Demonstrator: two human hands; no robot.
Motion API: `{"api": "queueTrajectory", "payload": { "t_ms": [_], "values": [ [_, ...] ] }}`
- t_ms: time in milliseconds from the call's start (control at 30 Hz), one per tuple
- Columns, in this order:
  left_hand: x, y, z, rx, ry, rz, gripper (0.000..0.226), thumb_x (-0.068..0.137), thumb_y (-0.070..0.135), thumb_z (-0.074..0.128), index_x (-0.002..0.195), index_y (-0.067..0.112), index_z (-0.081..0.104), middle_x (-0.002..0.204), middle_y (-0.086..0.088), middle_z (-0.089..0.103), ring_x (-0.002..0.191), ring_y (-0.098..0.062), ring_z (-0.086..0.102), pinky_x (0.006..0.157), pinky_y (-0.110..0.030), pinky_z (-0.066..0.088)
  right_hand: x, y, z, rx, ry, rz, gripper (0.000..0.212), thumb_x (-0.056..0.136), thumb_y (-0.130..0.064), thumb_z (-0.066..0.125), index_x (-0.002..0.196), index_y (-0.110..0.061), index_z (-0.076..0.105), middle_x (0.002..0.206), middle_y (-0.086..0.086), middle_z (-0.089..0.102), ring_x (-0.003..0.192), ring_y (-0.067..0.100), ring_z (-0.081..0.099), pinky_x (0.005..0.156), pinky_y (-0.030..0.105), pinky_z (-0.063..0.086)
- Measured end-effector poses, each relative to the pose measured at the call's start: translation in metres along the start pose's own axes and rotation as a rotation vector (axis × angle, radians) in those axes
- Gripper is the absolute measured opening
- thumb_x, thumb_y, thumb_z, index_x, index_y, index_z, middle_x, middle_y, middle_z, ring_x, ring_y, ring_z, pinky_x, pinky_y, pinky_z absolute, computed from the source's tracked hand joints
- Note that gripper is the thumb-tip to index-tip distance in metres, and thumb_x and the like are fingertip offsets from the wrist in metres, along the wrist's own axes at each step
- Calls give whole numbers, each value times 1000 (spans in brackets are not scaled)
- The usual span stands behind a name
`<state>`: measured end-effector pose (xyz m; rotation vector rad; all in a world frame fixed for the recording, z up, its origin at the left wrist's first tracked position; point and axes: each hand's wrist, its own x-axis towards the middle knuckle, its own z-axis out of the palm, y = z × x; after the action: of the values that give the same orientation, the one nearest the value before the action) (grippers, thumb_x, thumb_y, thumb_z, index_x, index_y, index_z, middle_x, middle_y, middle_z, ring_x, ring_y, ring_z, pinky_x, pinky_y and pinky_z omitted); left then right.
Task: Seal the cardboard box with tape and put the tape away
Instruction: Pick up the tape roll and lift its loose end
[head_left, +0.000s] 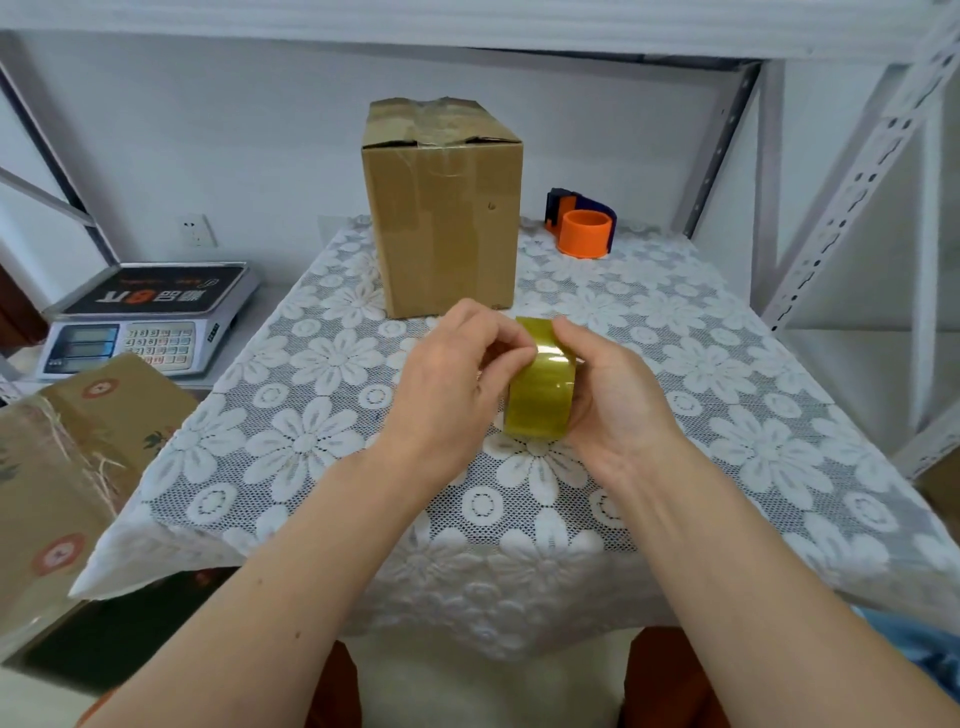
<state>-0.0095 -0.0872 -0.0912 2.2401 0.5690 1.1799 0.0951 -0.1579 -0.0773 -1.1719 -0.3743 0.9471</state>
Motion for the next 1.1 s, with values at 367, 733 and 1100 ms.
{"api": "queueTrajectory", "payload": {
  "t_ms": [367, 733, 1100],
  "values": [
    [-1, -4, -2, 165, 30, 151, 4, 83, 12, 67, 83, 8, 68, 91, -1, 57, 85, -20, 56, 75, -31, 48, 0, -12, -11, -500, 40, -219, 28, 90, -27, 59, 77, -5, 69, 55, -4, 59, 51, 2, 53, 58, 22, 42],
    [-3, -5, -1, 325, 102, 305, 22, 88, 16, 62, 107, 11, 72, 78, -5, 64, 72, -23, 55, 62, -36, 48, 1, -12, -16, -481, -1, -221, 28, 89, -25, 63, 81, 0, 71, 56, -1, 50, 48, 7, 43, 48, 19, 36],
    [-4, 3, 2, 260, 79, 215, 9, 89, 8, 58, 86, 6, 66, 90, -5, 61, 83, -20, 50, 77, -20, 38, 1, -13, -14, -495, -40, -247, 30, 89, -23, 62, 61, -14, 66, 44, -10, 51, 42, 1, 44, 47, 16, 35]
  ]
}}
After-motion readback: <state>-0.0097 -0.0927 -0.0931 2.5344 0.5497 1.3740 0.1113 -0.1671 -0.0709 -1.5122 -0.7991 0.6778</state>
